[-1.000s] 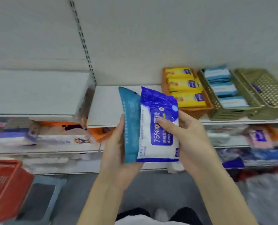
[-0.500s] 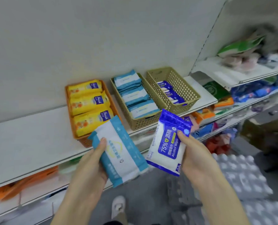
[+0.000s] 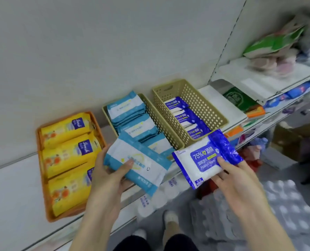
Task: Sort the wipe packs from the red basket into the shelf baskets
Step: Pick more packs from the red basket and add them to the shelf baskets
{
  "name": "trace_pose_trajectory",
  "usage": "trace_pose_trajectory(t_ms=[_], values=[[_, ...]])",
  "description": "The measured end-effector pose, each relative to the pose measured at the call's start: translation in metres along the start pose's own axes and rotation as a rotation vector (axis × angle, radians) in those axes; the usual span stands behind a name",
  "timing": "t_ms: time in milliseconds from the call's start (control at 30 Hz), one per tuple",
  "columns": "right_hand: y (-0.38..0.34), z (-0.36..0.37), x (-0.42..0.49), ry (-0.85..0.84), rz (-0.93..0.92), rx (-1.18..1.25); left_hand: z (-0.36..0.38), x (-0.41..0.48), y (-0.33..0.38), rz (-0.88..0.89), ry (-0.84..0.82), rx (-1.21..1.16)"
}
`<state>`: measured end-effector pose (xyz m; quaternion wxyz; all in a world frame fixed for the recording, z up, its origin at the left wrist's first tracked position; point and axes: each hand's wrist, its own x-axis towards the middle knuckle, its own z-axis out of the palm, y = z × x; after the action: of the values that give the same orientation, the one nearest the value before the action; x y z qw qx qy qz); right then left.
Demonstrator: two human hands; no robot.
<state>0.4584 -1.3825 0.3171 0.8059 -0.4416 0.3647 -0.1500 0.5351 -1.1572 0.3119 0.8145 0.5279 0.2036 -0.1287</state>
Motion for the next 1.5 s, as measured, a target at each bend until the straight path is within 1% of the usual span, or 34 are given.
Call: trace_pose_trajectory(t_ms=[100,200,267,333,433,533,600,700,833,900,967,1000,1067,1133,1200,1233,1267,1300,1333,1367,1433,1500], values=[[-0.003,0.008,0.042,-0.057,0.074,0.026,0.018,0.022,-0.002,-0.001,0.088,-0.005],[-0.010,0.019,0.086,-0.122,0.169,-0.006,0.036,0.042,-0.006,0.048,0.231,0.014],[-0.018,0.022,0.114,-0.182,0.247,-0.026,0.050,0.050,-0.010,0.052,0.303,-0.029],[-0.029,0.028,0.139,-0.228,0.308,-0.056,0.065,0.058,-0.014,0.035,0.335,-0.094],[-0.039,0.034,0.171,-0.272,0.368,-0.066,0.082,0.069,-0.020,0.028,0.390,-0.124],[-0.046,0.039,0.194,-0.324,0.423,-0.120,0.094,0.075,-0.024,0.034,0.401,-0.163],[-0.046,0.040,0.207,-0.318,0.445,-0.136,0.100,0.077,-0.026,0.033,0.419,-0.172],[-0.048,0.047,0.219,-0.310,0.483,-0.099,0.104,0.080,-0.025,0.032,0.469,-0.177],[-0.047,0.055,0.232,-0.306,0.518,-0.082,0.101,0.091,-0.016,0.024,0.529,-0.306],[-0.043,0.057,0.241,-0.231,0.566,-0.071,0.103,0.096,-0.013,-0.046,0.528,-0.414],[-0.037,0.059,0.253,-0.130,0.632,-0.009,0.111,0.098,-0.012,-0.138,0.459,-0.464],[-0.034,0.061,0.260,-0.093,0.661,0.024,0.116,0.096,-0.010,-0.175,0.400,-0.430],[-0.028,0.070,0.275,-0.050,0.698,0.060,0.117,0.092,-0.008,-0.195,0.291,-0.305],[-0.021,0.079,0.294,-0.028,0.708,0.067,0.111,0.087,-0.002,-0.136,0.218,-0.151],[-0.015,0.090,0.313,-0.018,0.711,0.049,0.105,0.086,0.010,-0.060,0.264,0.063],[-0.012,0.096,0.321,-0.011,0.704,0.026,0.098,0.091,0.014,-0.010,0.295,0.223],[-0.009,0.101,0.327,-0.017,0.684,0.005,0.093,0.096,0.020,0.038,0.320,0.433],[-0.007,0.106,0.331,-0.026,0.649,-0.018,0.085,0.106,0.022,0.089,0.307,0.642],[-0.004,0.110,0.334,-0.036,0.601,-0.045,0.080,0.116,0.024,0.112,0.277,0.823],[-0.002,0.114,0.335,-0.039,0.537,-0.086,0.075,0.126,0.025,0.113,0.218,0.944],[0.004,0.118,0.339,-0.034,0.406,-0.194,0.066,0.147,0.024,0.076,0.075,1.080],[0.011,0.118,0.343,-0.019,0.334,-0.295,0.059,0.164,0.021,0.046,-0.023,1.184]])
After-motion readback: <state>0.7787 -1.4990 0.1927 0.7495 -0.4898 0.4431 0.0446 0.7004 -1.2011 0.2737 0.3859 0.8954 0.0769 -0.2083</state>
